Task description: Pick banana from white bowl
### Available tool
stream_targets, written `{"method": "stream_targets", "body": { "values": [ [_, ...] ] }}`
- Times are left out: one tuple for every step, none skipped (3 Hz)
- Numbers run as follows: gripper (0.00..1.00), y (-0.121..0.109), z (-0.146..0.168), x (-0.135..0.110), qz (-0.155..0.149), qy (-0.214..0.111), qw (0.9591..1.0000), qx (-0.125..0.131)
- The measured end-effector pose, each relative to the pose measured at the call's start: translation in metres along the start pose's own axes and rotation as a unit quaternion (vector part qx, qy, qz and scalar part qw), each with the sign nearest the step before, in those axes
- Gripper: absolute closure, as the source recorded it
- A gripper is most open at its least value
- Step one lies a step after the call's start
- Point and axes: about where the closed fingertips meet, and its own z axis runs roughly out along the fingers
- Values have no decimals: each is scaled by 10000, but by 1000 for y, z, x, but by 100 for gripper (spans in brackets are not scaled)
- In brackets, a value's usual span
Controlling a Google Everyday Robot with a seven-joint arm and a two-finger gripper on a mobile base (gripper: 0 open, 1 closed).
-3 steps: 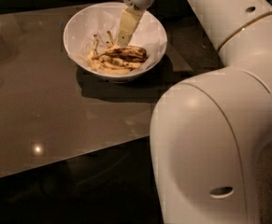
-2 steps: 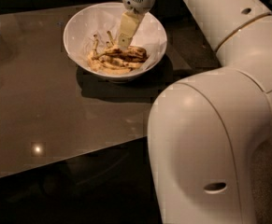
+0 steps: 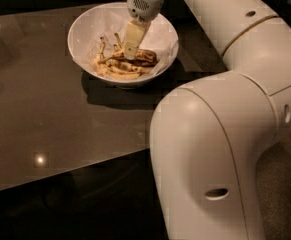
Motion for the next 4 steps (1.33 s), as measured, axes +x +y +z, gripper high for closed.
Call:
{"method": "stream_targets", "body": {
  "values": [
    [36, 1, 10, 0, -30, 82, 9999, -72],
    [38, 2, 18, 1, -38, 151, 9998, -139],
    [38, 1, 25, 3, -33, 199, 9996, -190],
    [39, 0, 30, 4, -48, 240, 9994, -229]
  ]
}}
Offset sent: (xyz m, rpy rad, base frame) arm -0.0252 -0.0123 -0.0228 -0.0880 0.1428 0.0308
